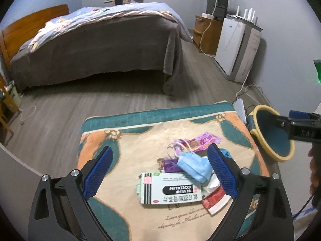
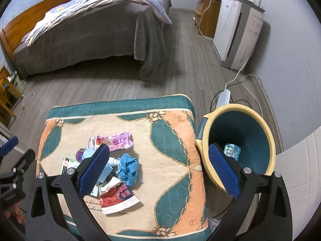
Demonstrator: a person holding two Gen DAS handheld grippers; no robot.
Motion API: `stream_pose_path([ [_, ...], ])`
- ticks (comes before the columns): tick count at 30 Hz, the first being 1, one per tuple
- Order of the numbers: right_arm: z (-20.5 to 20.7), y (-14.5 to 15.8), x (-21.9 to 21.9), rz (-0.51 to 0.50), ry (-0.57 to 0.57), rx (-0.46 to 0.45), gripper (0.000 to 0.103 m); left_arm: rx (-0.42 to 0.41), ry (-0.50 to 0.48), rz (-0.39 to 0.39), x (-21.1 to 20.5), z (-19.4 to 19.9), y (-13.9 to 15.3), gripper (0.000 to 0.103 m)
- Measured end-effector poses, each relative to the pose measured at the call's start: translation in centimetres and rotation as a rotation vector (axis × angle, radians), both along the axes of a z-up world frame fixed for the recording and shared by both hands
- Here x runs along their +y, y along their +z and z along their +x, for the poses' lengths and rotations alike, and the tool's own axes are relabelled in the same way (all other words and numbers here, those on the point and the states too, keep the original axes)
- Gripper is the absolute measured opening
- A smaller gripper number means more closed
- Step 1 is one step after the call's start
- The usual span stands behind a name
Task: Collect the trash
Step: 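Grasp the light blue face mask with the right gripper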
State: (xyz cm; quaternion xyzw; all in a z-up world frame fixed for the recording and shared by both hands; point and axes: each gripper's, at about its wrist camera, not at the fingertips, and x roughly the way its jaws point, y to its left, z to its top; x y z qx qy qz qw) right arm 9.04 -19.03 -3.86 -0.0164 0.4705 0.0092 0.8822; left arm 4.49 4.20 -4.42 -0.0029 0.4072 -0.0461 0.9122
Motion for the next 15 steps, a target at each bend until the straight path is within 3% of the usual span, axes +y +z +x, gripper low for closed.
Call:
stream_pose_path([
  [4,-0.3,-1.2,1.0,-0.001,0.037,0.037,0.097,-0.003,0.019,0.020,1.1,-0.2,-0.2,0.094],
  [15,-0.1,-5.3,1.2,0.033,0.004,0.141,0.097,0.022,-0.020,0.095,1.9,-0.1,-1.4,0.094],
])
